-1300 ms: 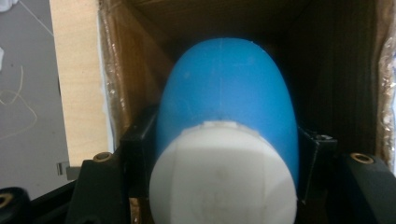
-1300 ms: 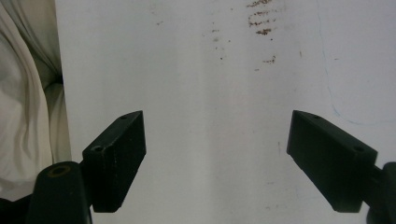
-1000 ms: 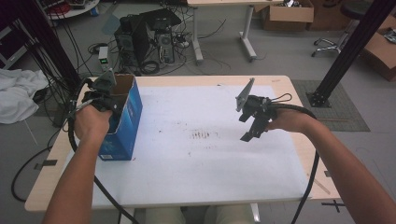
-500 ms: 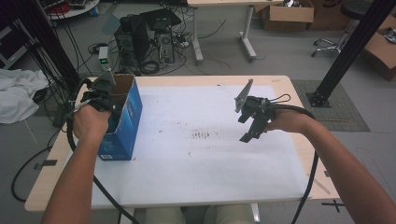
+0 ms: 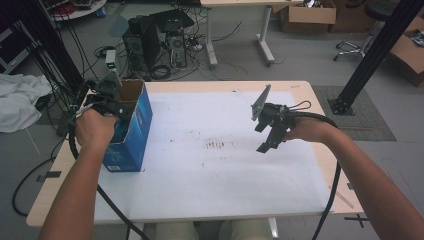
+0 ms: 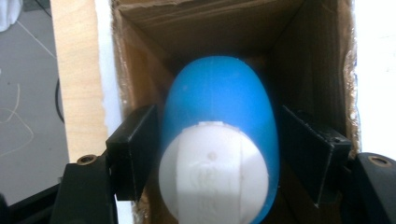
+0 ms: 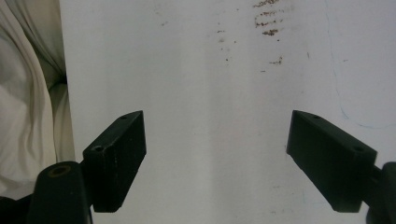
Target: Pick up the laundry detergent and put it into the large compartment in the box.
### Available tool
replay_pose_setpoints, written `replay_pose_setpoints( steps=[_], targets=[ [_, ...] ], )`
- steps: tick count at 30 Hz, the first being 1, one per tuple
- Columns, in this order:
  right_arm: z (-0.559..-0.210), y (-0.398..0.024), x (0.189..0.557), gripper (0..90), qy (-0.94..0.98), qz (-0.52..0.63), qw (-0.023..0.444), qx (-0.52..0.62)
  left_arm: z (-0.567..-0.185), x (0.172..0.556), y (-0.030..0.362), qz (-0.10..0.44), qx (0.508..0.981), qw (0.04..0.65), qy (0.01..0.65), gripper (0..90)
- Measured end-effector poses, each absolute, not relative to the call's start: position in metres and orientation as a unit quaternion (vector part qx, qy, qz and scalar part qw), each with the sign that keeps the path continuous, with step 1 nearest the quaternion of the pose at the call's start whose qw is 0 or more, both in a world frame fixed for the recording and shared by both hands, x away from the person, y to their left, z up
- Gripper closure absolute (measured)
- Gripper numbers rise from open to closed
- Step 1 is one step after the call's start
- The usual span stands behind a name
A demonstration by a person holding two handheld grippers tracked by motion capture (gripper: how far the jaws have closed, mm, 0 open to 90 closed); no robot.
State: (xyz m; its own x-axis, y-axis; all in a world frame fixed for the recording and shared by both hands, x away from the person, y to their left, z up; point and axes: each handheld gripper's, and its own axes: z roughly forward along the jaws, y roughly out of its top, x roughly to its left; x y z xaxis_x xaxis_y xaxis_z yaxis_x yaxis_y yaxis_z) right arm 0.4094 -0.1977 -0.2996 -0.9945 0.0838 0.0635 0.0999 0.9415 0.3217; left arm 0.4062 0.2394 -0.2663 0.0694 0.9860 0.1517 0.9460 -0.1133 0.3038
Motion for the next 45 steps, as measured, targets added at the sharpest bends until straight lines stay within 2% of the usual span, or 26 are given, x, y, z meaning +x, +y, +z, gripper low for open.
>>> replay_pose_setpoints(
  steps=[23,34,40,45],
  targets=[
    [-0.294,-0.200,0.403,19.8,-0.985,-0.163,0.020,-0.048,-0.221,0.398,0.234,0.187,0.742,0.090,0.638,28.3],
    [-0.290,-0.199,0.400,19.8,-0.986,-0.160,0.018,-0.046,-0.198,0.392,0.204,0.180,0.777,0.130,0.590,27.4],
    [-0.289,-0.200,0.398,19.8,-0.986,-0.159,0.018,-0.048,-0.190,0.390,0.189,0.167,0.793,0.161,0.563,20.6],
    [-0.289,-0.200,0.397,19.8,-0.986,-0.160,0.016,-0.048,-0.188,0.390,0.177,0.167,0.809,0.160,0.540,19.3]
  ],
)
